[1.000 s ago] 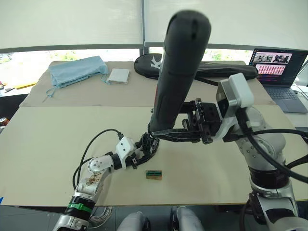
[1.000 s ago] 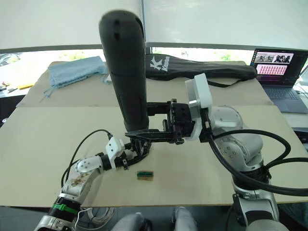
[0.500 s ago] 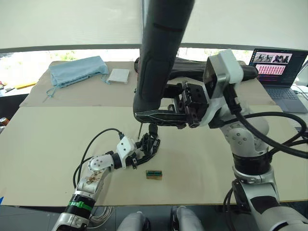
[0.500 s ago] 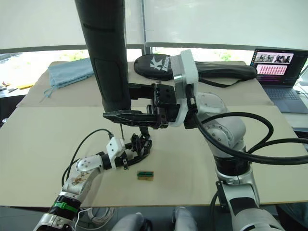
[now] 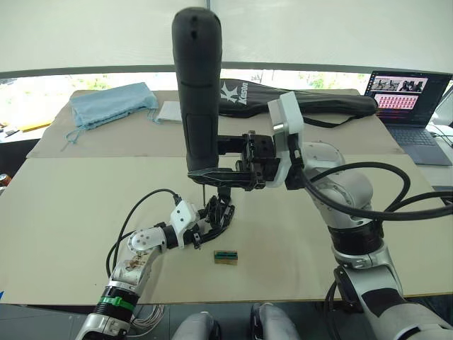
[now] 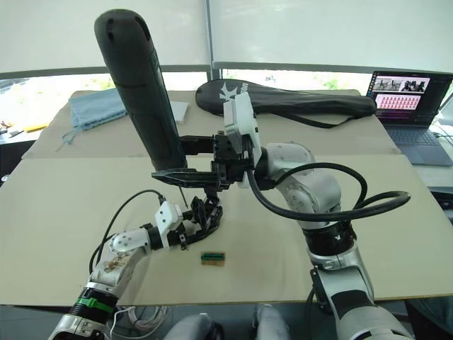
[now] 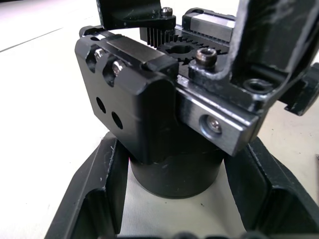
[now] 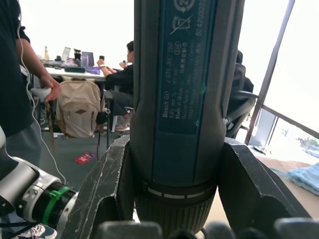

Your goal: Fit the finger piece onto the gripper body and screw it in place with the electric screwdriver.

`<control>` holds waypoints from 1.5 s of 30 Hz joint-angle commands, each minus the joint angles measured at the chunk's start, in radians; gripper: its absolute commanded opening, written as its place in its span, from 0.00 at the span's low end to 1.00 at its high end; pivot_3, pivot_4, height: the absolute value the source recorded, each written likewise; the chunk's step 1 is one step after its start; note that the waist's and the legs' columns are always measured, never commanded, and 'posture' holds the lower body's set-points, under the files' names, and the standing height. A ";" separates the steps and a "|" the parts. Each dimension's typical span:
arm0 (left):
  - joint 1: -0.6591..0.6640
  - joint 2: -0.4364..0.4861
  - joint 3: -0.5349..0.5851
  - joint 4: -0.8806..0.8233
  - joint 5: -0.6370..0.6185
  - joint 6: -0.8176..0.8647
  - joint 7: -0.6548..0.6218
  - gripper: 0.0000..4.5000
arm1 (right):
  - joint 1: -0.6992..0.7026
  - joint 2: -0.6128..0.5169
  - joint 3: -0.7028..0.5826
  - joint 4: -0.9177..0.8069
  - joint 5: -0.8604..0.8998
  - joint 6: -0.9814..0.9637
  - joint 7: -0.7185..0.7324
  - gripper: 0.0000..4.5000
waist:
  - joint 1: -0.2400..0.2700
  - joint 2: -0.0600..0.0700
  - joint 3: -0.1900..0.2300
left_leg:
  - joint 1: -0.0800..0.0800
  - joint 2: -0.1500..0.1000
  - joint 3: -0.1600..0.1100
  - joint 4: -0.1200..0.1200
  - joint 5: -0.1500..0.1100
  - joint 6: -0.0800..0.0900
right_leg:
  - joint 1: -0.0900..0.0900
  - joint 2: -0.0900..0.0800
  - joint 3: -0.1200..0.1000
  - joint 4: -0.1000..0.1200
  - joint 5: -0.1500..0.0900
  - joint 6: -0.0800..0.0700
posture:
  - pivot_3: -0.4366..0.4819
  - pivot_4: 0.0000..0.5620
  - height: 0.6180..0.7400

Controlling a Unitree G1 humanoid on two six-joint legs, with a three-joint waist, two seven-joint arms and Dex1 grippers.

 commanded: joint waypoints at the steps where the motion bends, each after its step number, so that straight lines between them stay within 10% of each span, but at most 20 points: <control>1: 0.027 0.012 -0.015 0.006 0.015 0.011 -0.003 0.51 | -0.035 0.021 -0.013 -0.016 -0.002 -0.042 0.011 0.43 | -0.002 0.000 0.000 | 0.000 0.000 0.000 0.000 0.000 0.000 | 0.000 0.000 0.000 0.000 0.000 0.000 | 0.48 0.27 1.00; 45: 0.043 0.021 -0.017 -0.038 0.013 0.060 0.017 0.51 | 0.023 0.042 0.059 -0.004 -0.117 -0.105 0.100 0.43 | -0.011 0.000 0.000 | 0.000 0.000 0.000 0.000 0.001 -0.002 | 0.000 0.002 -0.006 0.000 0.000 0.000 | 0.48 0.27 1.00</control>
